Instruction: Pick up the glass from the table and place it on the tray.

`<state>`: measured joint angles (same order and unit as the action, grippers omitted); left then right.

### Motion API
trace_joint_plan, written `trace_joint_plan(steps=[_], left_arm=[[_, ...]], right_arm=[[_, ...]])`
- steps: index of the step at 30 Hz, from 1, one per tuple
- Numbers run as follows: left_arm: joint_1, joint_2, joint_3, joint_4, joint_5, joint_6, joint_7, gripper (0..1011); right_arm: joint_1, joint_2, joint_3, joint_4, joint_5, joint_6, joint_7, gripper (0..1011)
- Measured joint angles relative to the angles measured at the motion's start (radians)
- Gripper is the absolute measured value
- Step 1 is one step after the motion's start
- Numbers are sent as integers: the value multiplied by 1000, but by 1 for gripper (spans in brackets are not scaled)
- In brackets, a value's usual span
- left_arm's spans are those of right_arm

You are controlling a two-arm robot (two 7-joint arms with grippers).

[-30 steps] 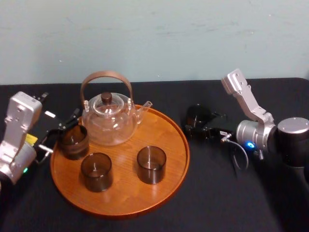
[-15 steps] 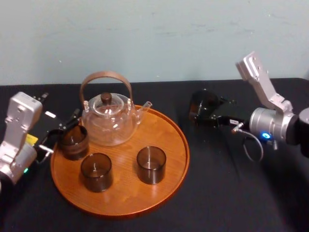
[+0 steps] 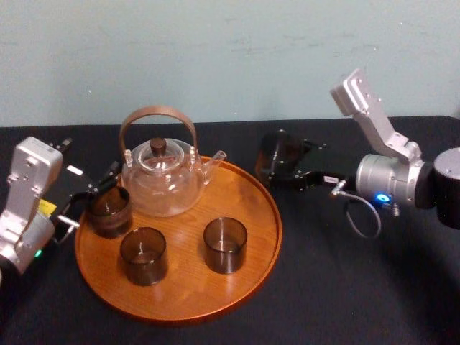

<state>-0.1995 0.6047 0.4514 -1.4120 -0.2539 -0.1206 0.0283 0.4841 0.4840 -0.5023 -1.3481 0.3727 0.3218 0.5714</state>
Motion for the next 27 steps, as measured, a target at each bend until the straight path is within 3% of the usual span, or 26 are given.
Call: trace_joint_plan(steps=[15, 27], left_arm=[[0, 0, 0, 0, 0, 0, 0, 1001], [0, 0, 0, 0, 0, 0, 0, 1001]], right_arm=[[63, -63, -107, 83, -22, -62, 56, 905], [91, -114, -137, 188, -38, -90, 53, 904]])
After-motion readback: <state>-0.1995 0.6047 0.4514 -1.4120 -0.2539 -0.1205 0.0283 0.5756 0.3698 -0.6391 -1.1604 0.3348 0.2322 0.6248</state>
